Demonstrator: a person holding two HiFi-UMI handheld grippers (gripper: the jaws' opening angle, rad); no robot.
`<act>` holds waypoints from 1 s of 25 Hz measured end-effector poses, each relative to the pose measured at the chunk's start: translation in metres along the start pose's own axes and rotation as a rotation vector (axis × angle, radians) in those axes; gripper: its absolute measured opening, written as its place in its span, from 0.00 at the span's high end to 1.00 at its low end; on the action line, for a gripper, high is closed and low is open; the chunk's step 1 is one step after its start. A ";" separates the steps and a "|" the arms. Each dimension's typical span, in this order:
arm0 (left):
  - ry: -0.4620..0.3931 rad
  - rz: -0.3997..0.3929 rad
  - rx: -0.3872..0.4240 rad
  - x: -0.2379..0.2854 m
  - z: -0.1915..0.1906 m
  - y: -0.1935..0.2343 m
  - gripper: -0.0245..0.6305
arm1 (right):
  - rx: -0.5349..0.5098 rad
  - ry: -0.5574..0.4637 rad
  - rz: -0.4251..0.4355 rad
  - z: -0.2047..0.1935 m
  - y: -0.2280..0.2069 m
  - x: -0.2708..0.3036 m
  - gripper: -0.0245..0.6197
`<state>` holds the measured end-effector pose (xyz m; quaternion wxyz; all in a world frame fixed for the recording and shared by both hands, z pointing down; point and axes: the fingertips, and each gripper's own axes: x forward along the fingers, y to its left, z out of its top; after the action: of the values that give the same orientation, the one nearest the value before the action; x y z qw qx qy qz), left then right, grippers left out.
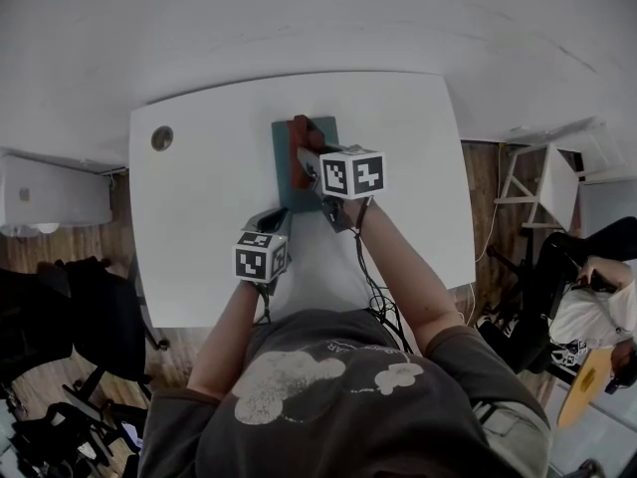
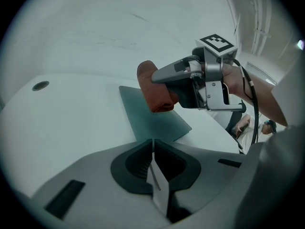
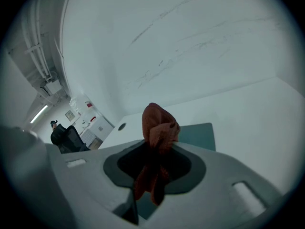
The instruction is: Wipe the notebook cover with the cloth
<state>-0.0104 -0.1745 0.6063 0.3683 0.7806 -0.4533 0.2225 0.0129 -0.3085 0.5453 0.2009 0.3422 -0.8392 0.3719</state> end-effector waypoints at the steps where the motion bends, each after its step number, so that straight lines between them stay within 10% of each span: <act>1: 0.001 0.001 -0.001 0.000 0.000 0.001 0.93 | -0.001 0.007 0.005 -0.003 0.003 0.003 0.80; 25: 0.000 -0.008 0.001 0.001 0.000 -0.003 0.93 | -0.030 0.102 0.028 -0.035 0.013 0.031 0.80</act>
<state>-0.0074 -0.1744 0.6063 0.3686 0.7828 -0.4500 0.2211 -0.0145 -0.2884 0.5797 0.2432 0.3083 -0.8380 0.3789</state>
